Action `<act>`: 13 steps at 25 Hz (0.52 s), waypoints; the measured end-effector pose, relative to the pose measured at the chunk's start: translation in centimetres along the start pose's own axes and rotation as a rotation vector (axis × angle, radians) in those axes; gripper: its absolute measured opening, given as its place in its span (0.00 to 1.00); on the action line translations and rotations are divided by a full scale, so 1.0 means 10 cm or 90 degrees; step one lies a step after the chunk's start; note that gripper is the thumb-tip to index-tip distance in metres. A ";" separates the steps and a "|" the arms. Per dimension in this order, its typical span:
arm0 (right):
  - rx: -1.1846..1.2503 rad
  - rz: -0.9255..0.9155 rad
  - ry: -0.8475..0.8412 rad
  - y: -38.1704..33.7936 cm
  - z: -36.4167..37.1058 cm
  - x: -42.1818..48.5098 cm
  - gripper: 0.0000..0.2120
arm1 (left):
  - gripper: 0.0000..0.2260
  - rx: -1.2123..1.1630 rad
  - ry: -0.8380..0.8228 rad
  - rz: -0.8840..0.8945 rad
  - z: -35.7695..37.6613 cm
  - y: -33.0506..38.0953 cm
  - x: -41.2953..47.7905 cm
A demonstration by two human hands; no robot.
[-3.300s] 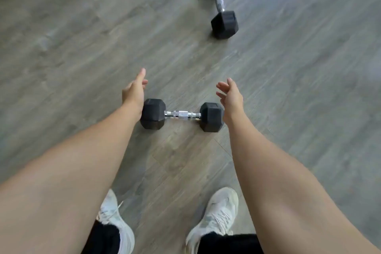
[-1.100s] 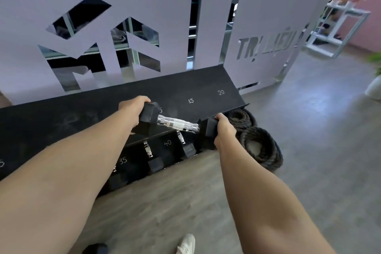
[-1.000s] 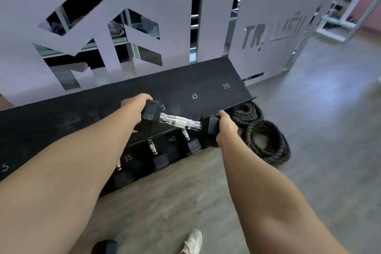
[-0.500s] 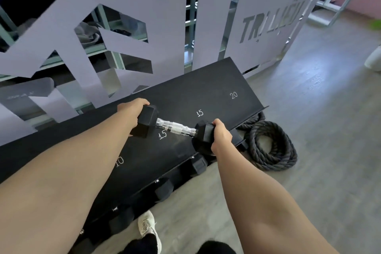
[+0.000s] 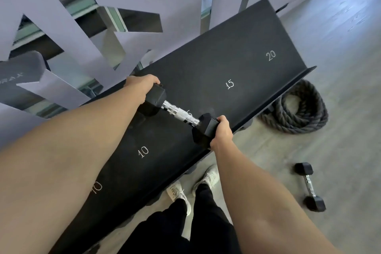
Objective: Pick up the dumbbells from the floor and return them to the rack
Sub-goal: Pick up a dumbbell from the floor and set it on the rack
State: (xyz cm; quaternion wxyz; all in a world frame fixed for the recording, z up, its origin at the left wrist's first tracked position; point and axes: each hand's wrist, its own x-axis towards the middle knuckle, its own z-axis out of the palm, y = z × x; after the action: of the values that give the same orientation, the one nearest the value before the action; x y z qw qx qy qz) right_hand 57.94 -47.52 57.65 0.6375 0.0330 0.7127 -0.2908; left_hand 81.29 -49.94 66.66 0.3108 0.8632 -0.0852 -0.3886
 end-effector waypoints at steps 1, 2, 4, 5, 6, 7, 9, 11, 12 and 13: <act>-0.003 0.006 0.001 0.02 0.07 0.07 0.16 | 0.30 0.009 0.001 -0.007 0.03 0.00 0.11; 0.000 0.011 0.004 0.05 0.13 0.16 0.16 | 0.29 0.015 0.002 -0.009 0.06 -0.01 0.22; 0.007 0.026 0.013 0.13 0.24 0.37 0.16 | 0.29 0.033 0.002 -0.005 0.15 -0.05 0.44; 0.007 0.029 0.014 0.18 0.28 0.45 0.15 | 0.29 0.044 0.001 -0.002 0.20 -0.06 0.53; 0.007 0.028 0.017 0.20 0.32 0.49 0.15 | 0.28 0.053 -0.003 0.002 0.25 -0.06 0.60; 0.012 0.030 0.025 0.22 0.35 0.52 0.15 | 0.28 0.061 -0.007 0.006 0.29 -0.06 0.65; 0.023 0.030 0.045 0.20 0.39 0.56 0.14 | 0.28 0.064 -0.014 0.001 0.31 -0.01 0.70; -0.003 0.021 0.047 0.16 0.42 0.52 0.12 | 0.29 0.065 -0.018 -0.004 0.28 0.01 0.72; -0.023 0.011 0.040 0.13 0.43 0.47 0.11 | 0.28 0.065 -0.022 -0.006 0.26 0.01 0.72; -0.036 -0.002 0.037 0.09 0.43 0.43 0.10 | 0.27 0.070 -0.023 -0.010 0.25 -0.01 0.71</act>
State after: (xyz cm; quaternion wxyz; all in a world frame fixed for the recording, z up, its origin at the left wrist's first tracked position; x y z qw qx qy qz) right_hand 61.36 -50.15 53.23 0.6168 0.0226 0.7388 -0.2707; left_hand 84.30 -53.82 60.93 0.2581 0.8725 -0.1055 -0.4014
